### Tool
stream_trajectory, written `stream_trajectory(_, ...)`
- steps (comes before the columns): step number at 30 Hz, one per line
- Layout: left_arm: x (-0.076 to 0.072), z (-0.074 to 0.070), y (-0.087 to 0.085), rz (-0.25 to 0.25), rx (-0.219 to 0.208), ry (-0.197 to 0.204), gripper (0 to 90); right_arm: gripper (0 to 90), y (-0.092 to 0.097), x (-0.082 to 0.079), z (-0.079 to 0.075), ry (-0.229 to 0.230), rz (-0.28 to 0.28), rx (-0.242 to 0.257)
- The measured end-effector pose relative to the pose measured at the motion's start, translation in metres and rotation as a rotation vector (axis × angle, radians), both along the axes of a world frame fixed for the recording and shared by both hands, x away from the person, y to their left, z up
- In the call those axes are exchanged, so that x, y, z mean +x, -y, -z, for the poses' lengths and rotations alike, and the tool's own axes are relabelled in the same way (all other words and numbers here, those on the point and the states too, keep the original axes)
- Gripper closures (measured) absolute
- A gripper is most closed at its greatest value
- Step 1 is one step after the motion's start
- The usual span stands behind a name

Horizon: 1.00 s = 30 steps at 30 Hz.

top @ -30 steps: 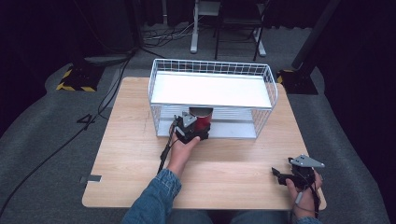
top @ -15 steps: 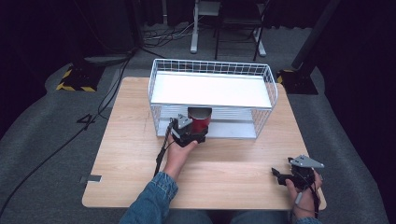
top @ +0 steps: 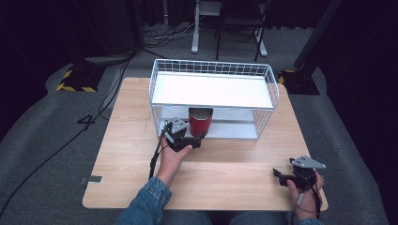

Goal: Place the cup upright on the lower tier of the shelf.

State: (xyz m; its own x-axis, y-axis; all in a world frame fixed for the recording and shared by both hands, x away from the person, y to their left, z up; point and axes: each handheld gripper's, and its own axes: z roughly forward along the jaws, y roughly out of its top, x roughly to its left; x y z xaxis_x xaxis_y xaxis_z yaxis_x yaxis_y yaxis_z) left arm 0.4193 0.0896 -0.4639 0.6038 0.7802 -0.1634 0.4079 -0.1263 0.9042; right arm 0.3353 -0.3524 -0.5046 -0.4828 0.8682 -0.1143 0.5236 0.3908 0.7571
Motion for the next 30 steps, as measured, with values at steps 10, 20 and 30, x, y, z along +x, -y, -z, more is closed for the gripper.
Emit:
stream_trajectory(10,-0.029,-0.015,-0.025,0.013,0.015,0.024,15.4,16.0,-0.002,0.000,0.000,0.008,-0.015,-0.009)
stream_trajectory(20,-0.058,-0.030,-0.054,0.013,0.039,0.015,16.3,15.3,0.006,0.008,0.001,-0.087,-0.017,0.080)
stream_trajectory(30,-0.084,-0.033,-0.087,0.038,0.093,0.048,16.3,14.9,0.005,0.010,0.001,-0.089,-0.026,0.078)
